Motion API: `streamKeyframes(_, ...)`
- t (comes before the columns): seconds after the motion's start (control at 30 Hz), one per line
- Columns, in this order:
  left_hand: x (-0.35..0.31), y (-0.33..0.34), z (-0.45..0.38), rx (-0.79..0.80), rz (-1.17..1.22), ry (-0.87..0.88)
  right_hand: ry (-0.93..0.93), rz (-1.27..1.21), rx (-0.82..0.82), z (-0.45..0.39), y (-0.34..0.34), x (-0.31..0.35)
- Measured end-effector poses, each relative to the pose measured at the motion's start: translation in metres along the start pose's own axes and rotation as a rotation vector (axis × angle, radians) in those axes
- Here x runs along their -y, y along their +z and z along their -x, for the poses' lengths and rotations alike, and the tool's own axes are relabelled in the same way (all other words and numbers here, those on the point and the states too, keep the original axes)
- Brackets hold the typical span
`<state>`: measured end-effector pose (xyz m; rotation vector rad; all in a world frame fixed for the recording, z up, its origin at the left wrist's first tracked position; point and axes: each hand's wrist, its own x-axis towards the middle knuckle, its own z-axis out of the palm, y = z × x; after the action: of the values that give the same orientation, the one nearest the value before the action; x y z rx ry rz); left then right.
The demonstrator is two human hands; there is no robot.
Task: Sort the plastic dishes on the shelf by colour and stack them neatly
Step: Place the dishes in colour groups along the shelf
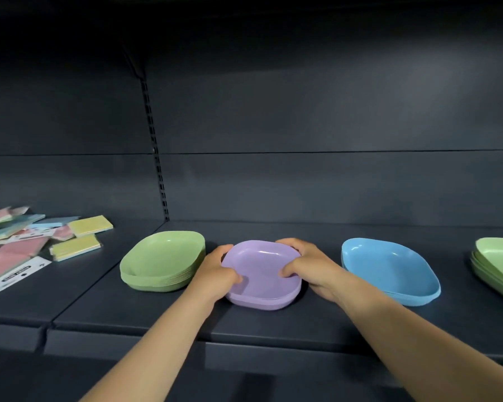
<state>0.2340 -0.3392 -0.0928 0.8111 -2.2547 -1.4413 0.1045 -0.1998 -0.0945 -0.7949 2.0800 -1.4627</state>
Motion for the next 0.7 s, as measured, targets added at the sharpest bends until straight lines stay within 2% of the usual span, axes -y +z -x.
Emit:
streamKeyframes(0.1, -0.019, -0.008, -0.005, 0.046, -0.359, 0.044, 0.008, 0.101, -0.082, 0.003, -0.014, 0.011)
streamKeyframes(0.2, -0.056, -0.012, -0.003, 0.080, -0.637, 0.189, -0.088, 0.235, -0.098, 0.021, -0.048, 0.035)
streamKeyframes(0.37, -0.129, 0.020, 0.017, 0.179, -0.985, 0.423, -0.293, 1.073, -0.210, 0.079, -0.131, 0.059)
streamKeyframes(0.43, -0.152, 0.047, 0.025, 0.176, -1.055, 0.491, -0.267, 1.245, -0.260, 0.102, -0.169, 0.056)
streamKeyframes(0.5, -0.172, 0.081, 0.035, 0.172, -1.082, 0.540, -0.212, 1.312, -0.293, 0.126, -0.209, 0.046)
streamKeyframes(0.7, -0.227, 0.202, 0.074, 0.202, -0.963, 0.607, -0.064, 1.327, -0.347, 0.209, -0.331, 0.001)
